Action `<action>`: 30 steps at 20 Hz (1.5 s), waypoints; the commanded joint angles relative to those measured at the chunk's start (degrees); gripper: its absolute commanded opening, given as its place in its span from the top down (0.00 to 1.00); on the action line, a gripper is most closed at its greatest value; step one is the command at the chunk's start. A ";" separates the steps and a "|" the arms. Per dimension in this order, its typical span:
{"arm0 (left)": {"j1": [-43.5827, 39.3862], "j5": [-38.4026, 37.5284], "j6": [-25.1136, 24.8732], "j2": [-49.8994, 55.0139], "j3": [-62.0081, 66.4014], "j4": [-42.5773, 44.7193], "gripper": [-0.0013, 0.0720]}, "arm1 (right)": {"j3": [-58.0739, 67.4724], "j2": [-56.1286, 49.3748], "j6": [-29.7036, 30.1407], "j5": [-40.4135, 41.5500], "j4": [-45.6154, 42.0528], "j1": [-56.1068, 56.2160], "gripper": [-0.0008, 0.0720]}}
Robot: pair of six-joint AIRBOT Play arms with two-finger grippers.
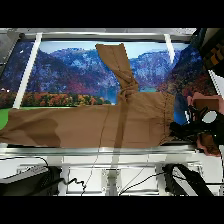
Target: Fold the clothes and pants, and hang the long-sleeved shirts on hangers.
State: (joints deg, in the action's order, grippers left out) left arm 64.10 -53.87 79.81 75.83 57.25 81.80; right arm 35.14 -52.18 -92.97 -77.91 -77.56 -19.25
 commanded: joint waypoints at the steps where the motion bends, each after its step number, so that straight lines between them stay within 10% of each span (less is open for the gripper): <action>1: -0.04 -0.13 0.35 -0.07 0.04 0.46 0.24 | -0.02 0.00 0.00 1.68 -0.09 0.00 0.53; 2: -0.20 -0.20 0.35 -0.11 0.09 0.44 0.02 | 0.09 0.00 0.02 2.01 -0.15 0.00 0.30; 3: -0.35 -0.50 0.33 -0.26 0.28 -0.07 0.03 | 0.59 0.00 0.07 2.32 -0.33 0.02 0.16; 7: -2.25 -0.20 -2.01 -2.25 3.69 -3.98 0.03 | 7.37 0.00 0.24 5.35 -4.83 0.00 0.20; 9: -4.26 -0.20 -3.61 -3.78 6.29 -6.23 0.12 | 11.45 0.00 0.24 13.55 -8.44 -0.07 0.54; 10: -5.66 -0.13 -4.68 -4.72 7.17 -8.57 0.33 | 13.14 -0.07 0.22 19.12 -8.92 -0.31 0.69; 14: -14.45 -0.50 -20.79 -8.11 7.67 -27.71 0.45 | 19.89 -7.93 1.64 23.08 -4.20 -5.79 0.75; 19: -30.86 0.07 -26.93 -9.03 7.80 -41.79 0.45 | 27.54 -26.29 22.80 9.20 30.40 -21.22 0.73; 20: -34.32 0.28 -26.95 -9.03 7.80 -41.83 0.40 | 27.80 -29.07 23.69 7.17 34.53 -24.39 0.56; 24: -47.80 11.87 -27.54 -9.01 7.80 -42.05 0.02 | 27.78 -35.41 26.84 3.72 28.74 -29.07 0.35; 30: -60.81 24.30 -22.64 -2.36 11.50 -42.01 0.03 | 27.91 -37.46 34.34 6.40 30.53 -24.72 0.33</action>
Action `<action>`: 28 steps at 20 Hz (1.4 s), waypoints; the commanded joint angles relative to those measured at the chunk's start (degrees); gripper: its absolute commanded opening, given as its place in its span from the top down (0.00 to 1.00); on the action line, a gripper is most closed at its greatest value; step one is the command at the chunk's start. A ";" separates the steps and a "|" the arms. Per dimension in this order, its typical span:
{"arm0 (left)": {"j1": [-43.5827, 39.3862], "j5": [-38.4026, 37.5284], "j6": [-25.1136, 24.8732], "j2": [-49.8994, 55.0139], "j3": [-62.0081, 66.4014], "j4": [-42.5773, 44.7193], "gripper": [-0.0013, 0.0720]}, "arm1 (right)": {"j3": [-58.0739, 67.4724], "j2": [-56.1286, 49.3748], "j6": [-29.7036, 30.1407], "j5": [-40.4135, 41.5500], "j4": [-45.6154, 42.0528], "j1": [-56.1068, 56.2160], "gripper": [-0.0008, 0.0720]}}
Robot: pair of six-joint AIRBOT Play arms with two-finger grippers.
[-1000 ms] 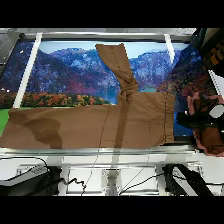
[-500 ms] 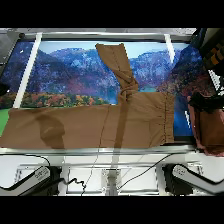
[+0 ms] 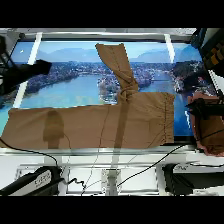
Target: Fold the clothes and pants, and hang the long-sleeved shirts on hangers.
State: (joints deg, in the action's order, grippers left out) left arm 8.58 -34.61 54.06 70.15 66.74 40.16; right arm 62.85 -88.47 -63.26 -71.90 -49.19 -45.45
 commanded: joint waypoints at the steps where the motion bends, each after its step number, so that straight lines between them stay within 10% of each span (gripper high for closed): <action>1: -6.05 5.07 3.58 5.64 3.69 -0.35 0.03 | 0.55 -1.16 5.38 0.92 2.54 2.71 0.33; 9: -5.68 5.01 3.63 13.92 10.10 -0.20 0.03 | 14.93 -1.18 7.48 3.39 2.25 19.56 0.33; 12: -5.68 4.37 3.65 13.92 10.10 -0.20 0.03 | 24.37 -2.29 0.31 18.16 -9.40 33.97 0.33; 17: -5.68 2.84 3.65 13.92 10.08 -0.17 0.03 | 38.49 -11.56 -5.31 20.74 -21.86 51.80 0.37; 28: -5.68 0.76 3.63 13.99 10.08 -0.13 0.03 | 49.16 -31.39 -4.59 31.28 -24.85 60.33 0.29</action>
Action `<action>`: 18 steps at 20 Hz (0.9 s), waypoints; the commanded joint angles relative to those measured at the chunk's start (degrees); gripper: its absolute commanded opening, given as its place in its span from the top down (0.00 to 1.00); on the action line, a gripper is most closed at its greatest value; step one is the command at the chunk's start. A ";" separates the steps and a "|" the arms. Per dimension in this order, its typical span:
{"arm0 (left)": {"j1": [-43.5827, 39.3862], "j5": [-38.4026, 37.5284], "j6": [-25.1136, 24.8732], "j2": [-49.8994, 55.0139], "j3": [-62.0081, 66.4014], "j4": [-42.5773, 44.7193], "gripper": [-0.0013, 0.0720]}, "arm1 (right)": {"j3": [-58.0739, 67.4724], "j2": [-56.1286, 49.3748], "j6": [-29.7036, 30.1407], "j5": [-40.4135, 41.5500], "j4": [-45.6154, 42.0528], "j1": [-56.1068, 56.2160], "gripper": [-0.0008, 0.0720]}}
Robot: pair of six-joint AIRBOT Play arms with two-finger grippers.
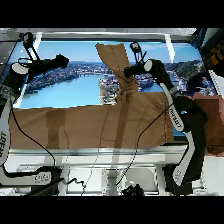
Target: Fold the clothes and pants, and hang the long-sleeved shirts on hangers.
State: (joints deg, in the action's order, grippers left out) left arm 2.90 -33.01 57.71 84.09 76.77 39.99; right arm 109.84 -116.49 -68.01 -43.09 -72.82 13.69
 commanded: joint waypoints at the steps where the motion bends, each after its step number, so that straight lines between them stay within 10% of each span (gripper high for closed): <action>1: 0.00 -1.11 -0.02 0.04 0.04 0.04 0.03 | 2.67 -4.02 0.13 2.56 -1.18 1.25 0.29; 18: 0.00 -1.09 -0.04 0.22 0.02 0.04 0.03 | 5.73 -9.49 -3.52 6.47 -6.73 3.30 0.32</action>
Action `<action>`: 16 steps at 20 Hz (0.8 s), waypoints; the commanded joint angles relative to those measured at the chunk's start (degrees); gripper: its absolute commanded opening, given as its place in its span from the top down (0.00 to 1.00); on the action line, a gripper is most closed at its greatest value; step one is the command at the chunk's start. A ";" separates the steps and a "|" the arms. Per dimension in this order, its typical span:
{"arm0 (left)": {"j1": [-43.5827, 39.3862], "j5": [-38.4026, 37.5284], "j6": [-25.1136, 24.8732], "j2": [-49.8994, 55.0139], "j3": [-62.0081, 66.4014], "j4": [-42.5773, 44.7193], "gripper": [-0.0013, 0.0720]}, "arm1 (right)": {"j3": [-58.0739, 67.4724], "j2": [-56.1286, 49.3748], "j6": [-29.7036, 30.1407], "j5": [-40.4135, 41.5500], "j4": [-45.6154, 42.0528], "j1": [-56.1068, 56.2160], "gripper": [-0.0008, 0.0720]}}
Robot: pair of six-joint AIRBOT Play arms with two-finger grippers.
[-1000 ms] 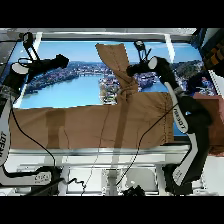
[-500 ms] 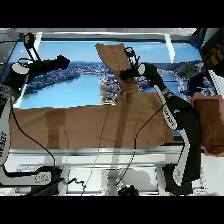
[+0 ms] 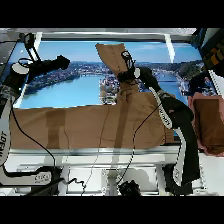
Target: Fold the clothes and pants, and hang the long-sleeved shirts on hangers.
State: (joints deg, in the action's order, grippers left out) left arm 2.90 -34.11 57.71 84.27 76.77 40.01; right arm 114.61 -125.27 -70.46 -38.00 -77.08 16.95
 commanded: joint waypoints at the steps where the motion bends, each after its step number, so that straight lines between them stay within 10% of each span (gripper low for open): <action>1: 0.00 0.00 -0.04 0.04 0.02 0.00 0.03 | 0.96 -1.05 -1.07 0.59 -2.95 0.04 0.32; 6: 0.00 0.00 -0.04 0.04 0.02 0.00 0.03 | 1.09 -1.20 -1.14 -0.76 -4.11 0.07 0.59; 8: 0.00 0.00 -0.02 0.04 0.02 0.00 0.03 | 1.09 -1.27 -1.11 -1.79 -5.33 0.07 0.95; 16: 0.00 0.00 -0.04 0.04 0.02 0.02 0.03 | 1.09 7.02 -0.42 -1.44 -5.27 0.50 0.95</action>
State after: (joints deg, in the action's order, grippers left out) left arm 2.87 -34.13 57.69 84.27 76.77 40.01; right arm 115.68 -122.23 -71.50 -39.51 -82.30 17.19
